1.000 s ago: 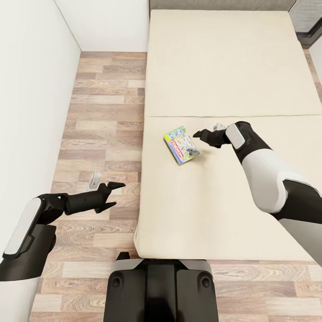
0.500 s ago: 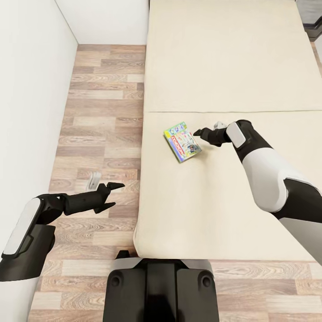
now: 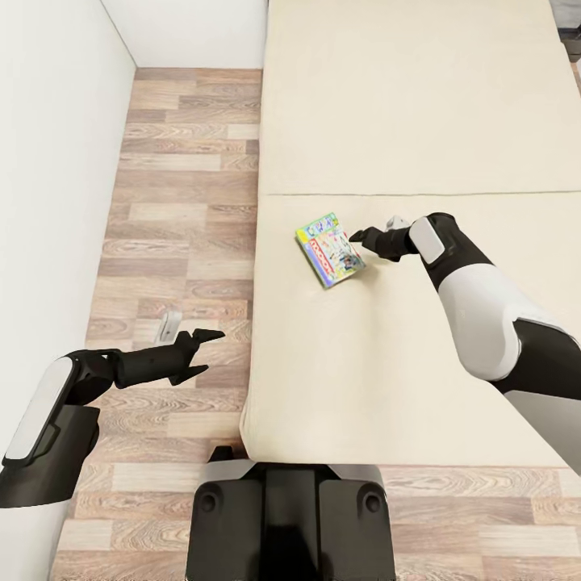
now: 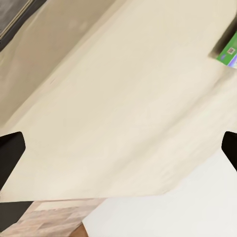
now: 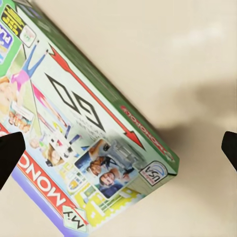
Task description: Put all the toys in the child's room - the three board games (two on the bed and one on the table), the two jigsaw puzzles on the table, and the tennis ball on the table - inside the toy box on the table in the child's room.
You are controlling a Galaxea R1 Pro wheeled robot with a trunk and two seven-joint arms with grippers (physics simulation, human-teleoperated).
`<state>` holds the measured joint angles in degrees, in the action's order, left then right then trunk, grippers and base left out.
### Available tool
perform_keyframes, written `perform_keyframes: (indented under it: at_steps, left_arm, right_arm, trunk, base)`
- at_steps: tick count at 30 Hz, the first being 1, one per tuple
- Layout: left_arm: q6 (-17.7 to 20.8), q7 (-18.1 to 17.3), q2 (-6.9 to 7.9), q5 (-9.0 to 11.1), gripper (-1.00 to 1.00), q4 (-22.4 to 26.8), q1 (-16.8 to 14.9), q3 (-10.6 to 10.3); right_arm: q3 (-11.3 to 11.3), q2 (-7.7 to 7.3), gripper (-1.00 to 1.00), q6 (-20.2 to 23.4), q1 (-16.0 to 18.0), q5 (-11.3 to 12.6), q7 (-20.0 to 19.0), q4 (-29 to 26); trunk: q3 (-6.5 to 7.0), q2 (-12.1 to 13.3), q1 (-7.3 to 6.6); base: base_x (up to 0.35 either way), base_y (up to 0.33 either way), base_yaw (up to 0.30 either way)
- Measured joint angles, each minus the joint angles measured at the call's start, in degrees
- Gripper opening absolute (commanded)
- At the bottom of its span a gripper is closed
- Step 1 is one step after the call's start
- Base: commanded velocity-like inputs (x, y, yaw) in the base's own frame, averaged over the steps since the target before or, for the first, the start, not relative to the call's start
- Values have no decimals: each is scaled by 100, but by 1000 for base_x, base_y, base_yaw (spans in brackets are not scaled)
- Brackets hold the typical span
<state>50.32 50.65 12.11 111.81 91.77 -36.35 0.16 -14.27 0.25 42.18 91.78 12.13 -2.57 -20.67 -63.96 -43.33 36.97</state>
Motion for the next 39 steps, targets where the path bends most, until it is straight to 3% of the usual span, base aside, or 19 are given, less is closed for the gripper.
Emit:
perform_keyframes:
  at_steps: [17, 39]
  left_arm:
    - [-2, -14, 1, 2, 100, 5, 4, 10]
    - [-3, -28, 3, 11, 100, 4, 24, 152]
  right_arm:
    - [-3, -9, 100, -24, 11, -4, -51, -99]
    - [44, -38, 100, -19, -37, 8, -46, -412]
  trunk:
    - [-141, 0, 0]
    - [-170, 0, 0]
  base:
    - [0, 0, 0]
    - [0, 0, 0]
